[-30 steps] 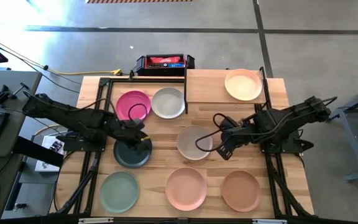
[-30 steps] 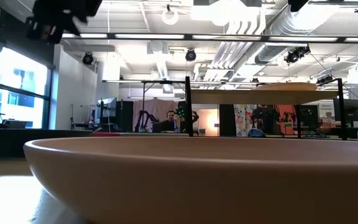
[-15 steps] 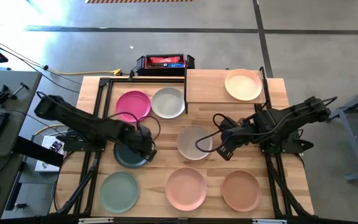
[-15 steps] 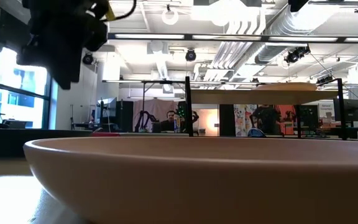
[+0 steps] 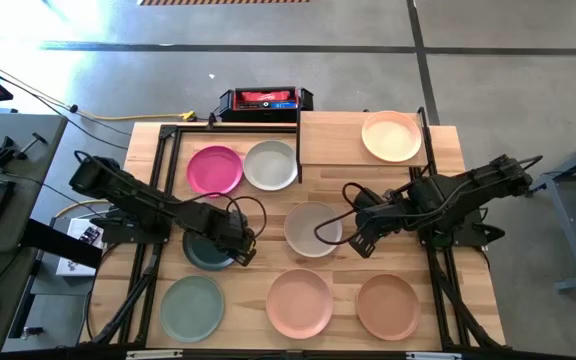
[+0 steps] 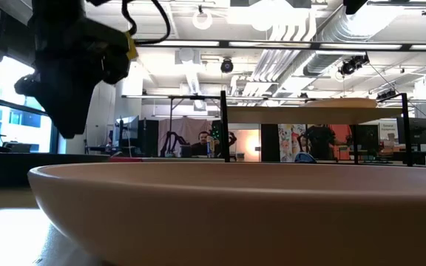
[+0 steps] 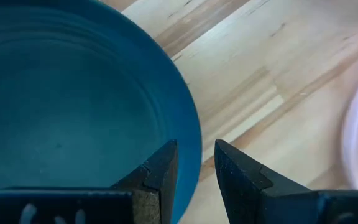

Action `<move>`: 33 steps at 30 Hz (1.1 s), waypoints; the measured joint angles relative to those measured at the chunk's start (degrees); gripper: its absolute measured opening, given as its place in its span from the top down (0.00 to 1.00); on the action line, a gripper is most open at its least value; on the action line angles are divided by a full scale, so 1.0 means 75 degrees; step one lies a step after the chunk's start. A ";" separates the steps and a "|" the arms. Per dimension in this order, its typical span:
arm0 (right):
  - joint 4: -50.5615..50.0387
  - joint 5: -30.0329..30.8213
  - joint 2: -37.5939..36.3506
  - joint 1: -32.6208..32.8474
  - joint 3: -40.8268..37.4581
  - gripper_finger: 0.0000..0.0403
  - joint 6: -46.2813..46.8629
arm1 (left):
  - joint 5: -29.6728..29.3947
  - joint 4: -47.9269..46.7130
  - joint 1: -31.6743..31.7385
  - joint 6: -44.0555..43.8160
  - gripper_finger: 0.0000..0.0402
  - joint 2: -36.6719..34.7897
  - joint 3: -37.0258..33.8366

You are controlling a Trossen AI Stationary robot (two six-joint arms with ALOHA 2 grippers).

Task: Place and stack plates onto a shelf
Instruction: Move the blue plate to the middle right of the table

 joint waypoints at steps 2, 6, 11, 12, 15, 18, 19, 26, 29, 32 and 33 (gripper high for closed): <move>0.0000 0.0000 0.0000 0.0000 0.0000 0.86 0.0000 | -0.0003 0.0029 -0.0031 0.0000 0.77 0.0073 0.0000; -0.0006 0.0000 0.0000 0.0000 0.0000 0.86 0.0000 | 0.0000 0.0135 -0.0106 0.0015 0.77 0.0310 0.0000; -0.0030 0.0000 0.0000 0.0000 0.0000 0.86 0.0000 | 0.0003 0.0297 -0.0220 0.0017 0.77 0.0565 0.0000; -0.0031 0.0000 0.0000 -0.0002 0.0000 0.86 0.0000 | 0.0004 0.0309 -0.0251 0.0017 0.77 0.0589 0.0000; -0.0032 0.0000 0.0000 0.0000 0.0000 0.86 0.0000 | 0.0006 0.0472 -0.0302 0.0017 0.77 0.0705 0.0003; -0.0032 0.0000 -0.0001 -0.0001 0.0000 0.86 0.0000 | 0.0006 0.0430 -0.0308 0.0017 0.77 0.0863 0.0000; -0.0032 0.0000 0.0000 -0.0001 0.0000 0.86 0.0000 | 0.0006 0.0430 -0.0308 0.0017 0.77 0.0926 0.0000; -0.0032 -0.0003 -0.0001 0.0000 0.0000 0.86 0.0000 | 0.0058 0.0458 -0.0308 0.0089 0.77 0.1118 -0.0003; -0.0032 -0.0003 0.0000 -0.0003 0.0000 0.86 0.0000 | 0.0029 0.0441 -0.0308 0.0197 0.77 0.1118 -0.0001; -0.0032 -0.0003 0.0000 -0.0001 0.0000 0.86 0.0000 | 0.0026 0.0424 -0.0308 0.0386 0.78 0.1118 -0.0003; -0.0031 -0.0003 0.0000 0.0000 0.0000 0.86 0.0000 | 0.0026 0.0427 -0.0308 0.0430 0.79 0.1118 -0.0003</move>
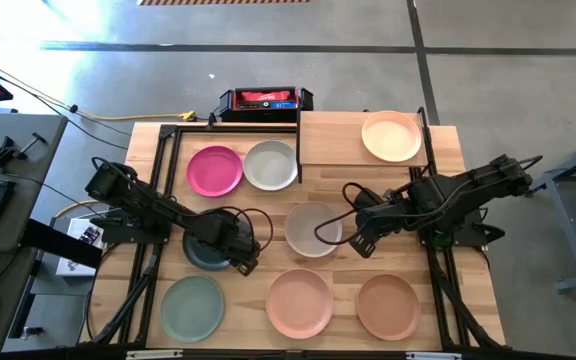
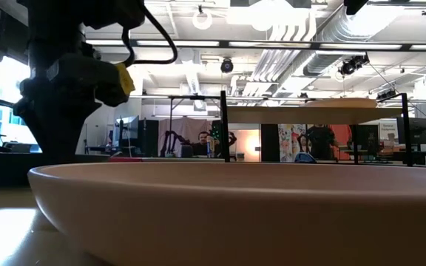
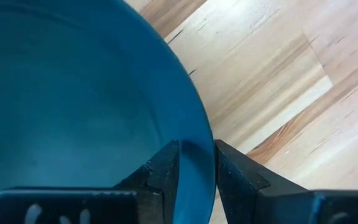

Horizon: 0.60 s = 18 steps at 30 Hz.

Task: Place and stack plates onto a shelf
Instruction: Move the blue plate to the middle right of the table

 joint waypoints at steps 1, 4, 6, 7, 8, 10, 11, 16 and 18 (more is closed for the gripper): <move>0.0001 0.0000 0.0000 -0.0001 0.0000 0.86 0.0000 | 0.0000 -0.0002 0.0000 0.0064 0.81 0.0000 0.0000; 0.0001 0.0000 0.0000 0.0000 0.0000 0.86 0.0000 | 0.0000 -0.0003 0.0000 0.0271 0.87 0.0000 0.0000; 0.0001 0.0000 0.0000 -0.0001 0.0000 0.86 0.0000 | 0.0011 -0.0015 0.0000 0.0399 0.91 -0.0003 0.0002; 0.0002 0.0000 0.0000 0.0000 0.0000 0.86 0.0000 | 0.0014 -0.0017 0.0000 0.0449 0.93 -0.0010 0.0003; 0.0002 0.0000 0.0000 0.0000 0.0000 0.86 0.0000 | 0.0017 -0.0026 -0.0006 0.0490 0.95 -0.0016 0.0004; 0.0001 0.0000 0.0000 0.0000 0.0000 0.86 0.0000 | 0.0006 -0.0047 -0.0041 0.0518 0.98 -0.0029 0.0009; 0.0002 0.0000 0.0000 -0.0001 0.0000 0.86 0.0000 | 0.0006 -0.0050 -0.0047 0.0532 0.98 -0.0033 0.0012; 0.0005 0.0000 0.0000 -0.0031 0.0000 0.86 0.0000 | 0.0126 -0.0244 -0.0208 0.0767 0.98 -0.0058 0.0217; 0.0005 0.0000 0.0000 -0.0075 0.0000 0.86 0.0000 | 0.0169 -0.0465 -0.0322 0.0989 0.98 -0.0058 0.0484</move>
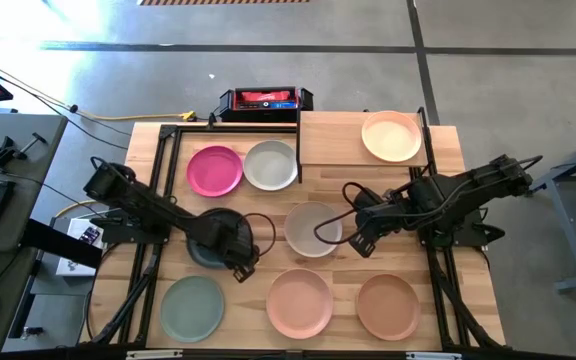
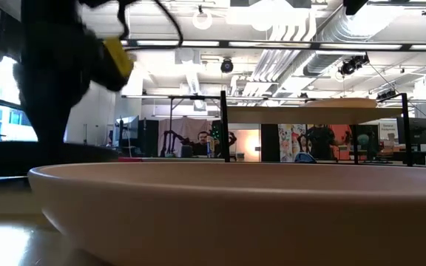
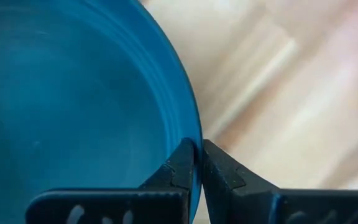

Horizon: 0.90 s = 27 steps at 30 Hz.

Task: Place and stack plates onto a shelf
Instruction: Move the blue plate to the middle right of the table

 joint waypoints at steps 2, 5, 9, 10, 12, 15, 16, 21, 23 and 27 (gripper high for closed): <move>0.0025 0.0000 -0.0002 -0.0033 0.0000 0.86 0.0000 | 0.0005 -0.0227 -0.0103 0.0304 0.98 0.0000 0.0299; 0.0106 0.0001 0.0000 -0.0114 0.0000 0.86 0.0001 | -0.0109 -0.0669 -0.0262 0.0848 0.98 0.0000 0.0810; 0.0124 0.0003 0.0000 -0.0264 0.0000 0.86 0.0001 | -0.0364 -0.1372 -0.0415 0.1731 0.99 0.0000 0.1499; 0.0122 0.0011 -0.0001 -0.0310 0.0000 0.86 0.0003 | -0.0441 -0.1540 -0.0439 0.1976 0.99 0.0000 0.1663; 0.0138 0.0109 -0.0002 -0.0391 0.0000 0.86 0.0000 | -0.0670 -0.1867 -0.0473 0.2480 0.99 0.0000 0.1940; 0.0208 0.0295 0.0000 -0.0510 0.0000 0.86 -0.0004 | -0.0934 -0.2302 -0.0470 0.3133 1.00 0.0000 0.2242; 0.0224 0.0338 -0.0001 -0.0551 0.0000 0.86 -0.0021 | -0.1003 -0.2400 -0.0470 0.3354 1.00 0.0000 0.2317; 0.0344 0.0382 -0.0001 -0.0682 0.0000 0.86 -0.0210 | -0.1424 -0.2712 -0.0468 0.4499 1.00 0.0000 0.2605; 0.0401 0.0385 0.0000 -0.0766 0.0000 0.86 -0.0240 | -0.1528 -0.2719 -0.0468 0.5111 1.00 0.0000 0.2703; 0.0628 0.0411 0.0010 -0.0973 0.0000 0.86 -0.0448 | -0.1818 -0.2838 -0.0468 0.6520 1.00 0.0000 0.2916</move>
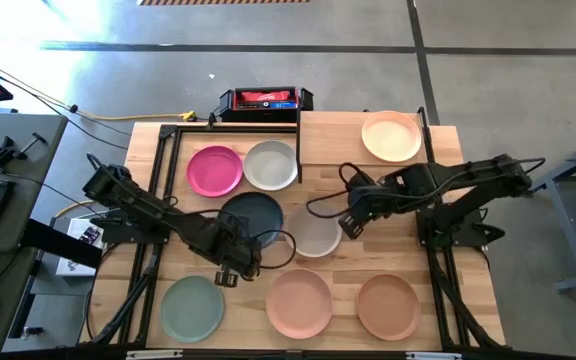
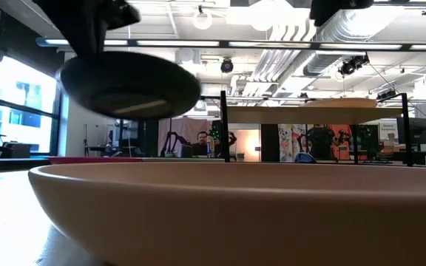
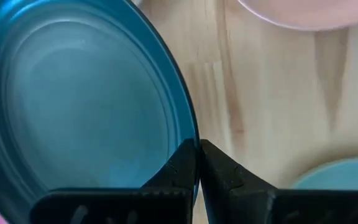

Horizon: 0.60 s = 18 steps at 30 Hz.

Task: Place and stack plates onto a shelf
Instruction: Move the blue plate to the middle right of the table

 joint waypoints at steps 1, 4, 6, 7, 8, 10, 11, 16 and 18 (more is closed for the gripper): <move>0.0030 0.0006 0.0009 -0.0055 0.0000 0.86 -0.0082 | -0.0159 -0.0021 0.0000 0.0345 1.00 0.0000 0.0036; 0.0114 0.0003 0.0038 -0.0226 0.0000 0.85 -0.0233 | -0.0599 -0.0144 0.0000 0.1461 1.00 0.0000 0.0166; 0.0171 0.0004 0.0084 -0.0349 0.0006 0.82 -0.0374 | -0.0823 -0.0202 0.0003 0.2220 1.00 0.0000 0.0193; 0.0176 0.0007 0.0101 -0.0403 0.0003 0.81 -0.0454 | -0.0964 -0.0212 0.0003 0.2545 1.00 0.0000 0.0193; 0.0240 0.0047 0.0136 -0.0469 0.0004 0.79 -0.0534 | -0.1106 -0.0215 0.0003 0.2831 1.00 0.0000 0.0196; 0.0420 0.0170 0.0189 -0.0581 0.0006 0.75 -0.0609 | -0.1420 -0.0222 0.0015 0.3361 1.00 0.0000 0.0199; 0.0446 0.0280 0.0232 -0.0648 0.0006 0.74 -0.0604 | -0.1605 -0.0243 0.0015 0.3650 1.00 0.0000 0.0199; 0.0814 0.0480 0.0377 -0.1086 0.0006 0.69 -0.0246 | -0.2242 -0.0216 0.0108 0.5045 1.00 -0.0003 0.0204; 0.0864 0.0325 0.0402 -0.1261 0.0003 0.68 -0.0122 | -0.2240 -0.0219 0.0204 0.5400 1.00 -0.0003 0.0204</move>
